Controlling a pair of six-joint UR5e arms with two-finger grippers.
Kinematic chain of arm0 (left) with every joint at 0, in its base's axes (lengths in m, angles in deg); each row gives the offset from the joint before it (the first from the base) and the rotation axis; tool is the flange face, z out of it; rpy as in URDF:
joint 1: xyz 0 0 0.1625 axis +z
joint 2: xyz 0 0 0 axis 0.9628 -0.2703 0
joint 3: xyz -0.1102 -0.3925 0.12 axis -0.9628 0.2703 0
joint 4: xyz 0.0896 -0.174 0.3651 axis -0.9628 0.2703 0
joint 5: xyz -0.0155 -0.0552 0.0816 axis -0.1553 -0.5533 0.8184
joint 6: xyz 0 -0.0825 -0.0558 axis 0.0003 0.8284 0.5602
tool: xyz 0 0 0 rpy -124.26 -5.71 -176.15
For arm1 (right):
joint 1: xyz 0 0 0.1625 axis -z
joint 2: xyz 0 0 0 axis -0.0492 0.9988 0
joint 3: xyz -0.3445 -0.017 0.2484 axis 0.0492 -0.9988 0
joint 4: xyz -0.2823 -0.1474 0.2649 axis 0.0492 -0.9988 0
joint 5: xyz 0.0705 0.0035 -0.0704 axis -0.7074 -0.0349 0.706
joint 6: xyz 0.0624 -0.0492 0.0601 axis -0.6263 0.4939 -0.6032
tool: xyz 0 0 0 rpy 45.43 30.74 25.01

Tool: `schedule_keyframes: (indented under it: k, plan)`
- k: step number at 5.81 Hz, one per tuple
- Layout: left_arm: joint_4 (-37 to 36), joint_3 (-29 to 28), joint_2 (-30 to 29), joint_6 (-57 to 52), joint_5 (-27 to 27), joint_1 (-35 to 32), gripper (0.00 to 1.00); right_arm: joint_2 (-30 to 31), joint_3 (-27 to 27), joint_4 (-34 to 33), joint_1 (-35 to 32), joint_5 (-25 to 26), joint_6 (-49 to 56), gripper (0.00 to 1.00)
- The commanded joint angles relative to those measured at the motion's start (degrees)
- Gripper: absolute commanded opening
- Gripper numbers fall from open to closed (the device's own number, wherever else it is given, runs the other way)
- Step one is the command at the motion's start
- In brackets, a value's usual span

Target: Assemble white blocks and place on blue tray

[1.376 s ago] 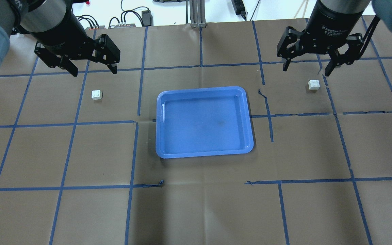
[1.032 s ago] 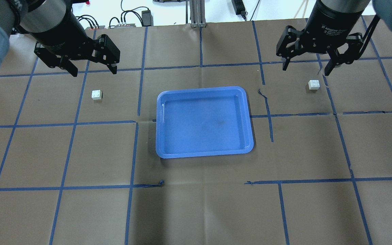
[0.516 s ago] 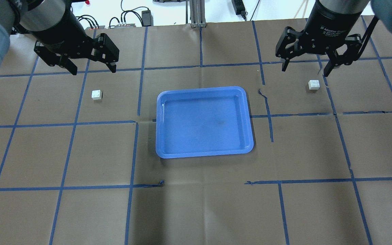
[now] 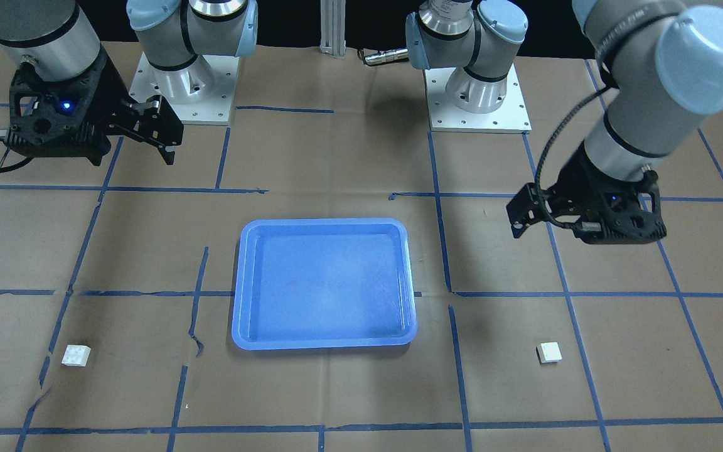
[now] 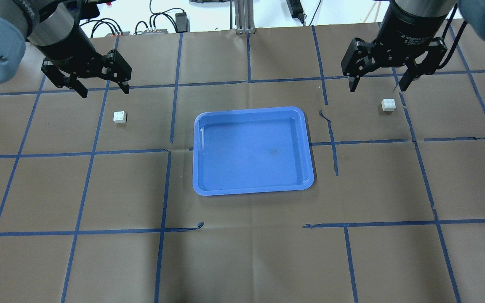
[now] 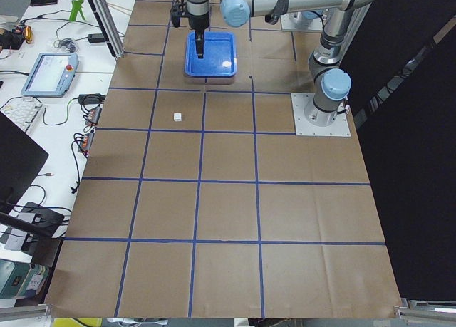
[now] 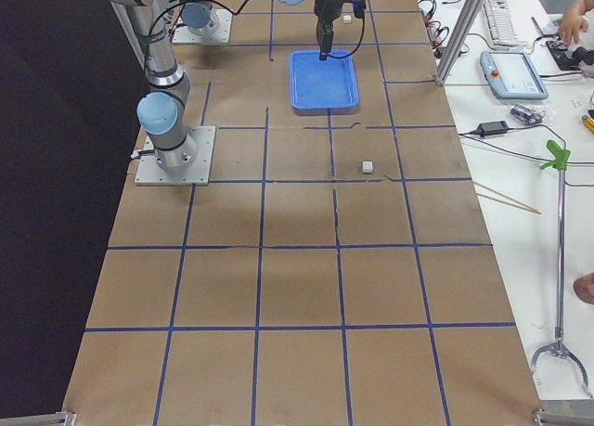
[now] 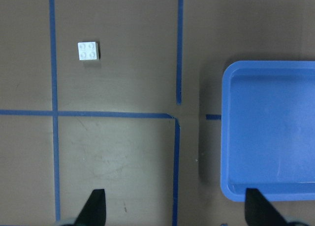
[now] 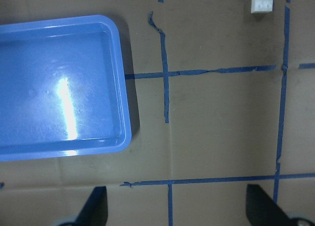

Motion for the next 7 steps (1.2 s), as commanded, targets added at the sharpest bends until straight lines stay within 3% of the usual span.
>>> schedule_keyframes:
  k: [1, 3, 5, 6, 7]
  plan:
    - [-13.79, 0.40, -11.11, -2.62, -0.10, 4.17, 0.99, -0.15, 0.06, -0.84, 2.01, 0.13, 19.69, 1.00]
    - [-25.70, 0.66, -21.84, -2.53, -0.01, 4.26, 0.99, -3.04, -0.37, -2.34, 4.91, 0.04, 40.10, 1.00]
    - [-27.92, 2.85, -24.17, -2.53, 0.60, 4.35, 0.99, -5.42, -0.38, -7.07, 9.64, -0.31, 72.01, 0.99]
    - [-27.85, 2.86, -24.00, -2.70, 0.51, 4.26, 0.91, -6.99, -1.07, -8.13, 12.89, -0.66, 83.41, 0.99]
    - [-27.50, 2.77, -23.48, -2.88, 0.43, 4.26, 0.57, -9.10, -2.30, -10.49, 15.62, -0.75, 88.83, 1.00]
